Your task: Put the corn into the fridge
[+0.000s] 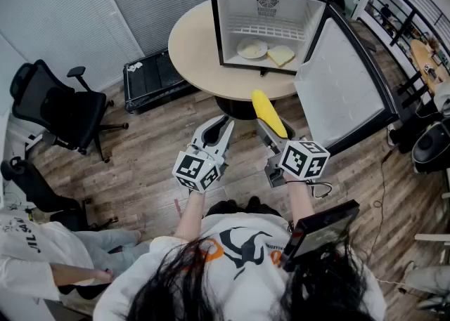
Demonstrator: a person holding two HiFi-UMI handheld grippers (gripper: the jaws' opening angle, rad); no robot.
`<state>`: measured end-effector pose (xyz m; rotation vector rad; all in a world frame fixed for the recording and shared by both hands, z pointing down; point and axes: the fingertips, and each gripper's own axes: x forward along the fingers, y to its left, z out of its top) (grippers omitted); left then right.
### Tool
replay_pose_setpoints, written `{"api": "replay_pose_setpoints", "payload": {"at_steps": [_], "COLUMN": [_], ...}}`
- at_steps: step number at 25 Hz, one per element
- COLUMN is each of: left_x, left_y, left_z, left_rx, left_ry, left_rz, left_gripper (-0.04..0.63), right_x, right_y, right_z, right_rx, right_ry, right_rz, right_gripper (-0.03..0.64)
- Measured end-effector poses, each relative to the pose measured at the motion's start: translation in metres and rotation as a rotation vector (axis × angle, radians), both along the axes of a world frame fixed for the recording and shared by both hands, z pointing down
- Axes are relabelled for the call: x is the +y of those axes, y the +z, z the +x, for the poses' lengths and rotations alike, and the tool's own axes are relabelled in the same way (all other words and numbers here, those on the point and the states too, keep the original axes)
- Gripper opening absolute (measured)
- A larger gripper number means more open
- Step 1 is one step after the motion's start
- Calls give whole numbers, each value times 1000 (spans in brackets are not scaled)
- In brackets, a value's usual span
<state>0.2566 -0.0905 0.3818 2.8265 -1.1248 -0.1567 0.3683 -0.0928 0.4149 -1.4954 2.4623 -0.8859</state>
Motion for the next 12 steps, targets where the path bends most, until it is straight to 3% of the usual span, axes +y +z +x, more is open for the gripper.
{"api": "replay_pose_setpoints", "payload": {"at_steps": [12], "left_x": [-5], "left_y": [4], "left_z": [8], "left_rx": [-15], "left_ry": [-4], "left_rz": [-22], "left_gripper": [60], "right_x": [-5], "right_y": [-14], "right_z": [0], "right_rx": [-42], "right_ry": [9], "right_rz": [-12], "right_gripper": [262]}}
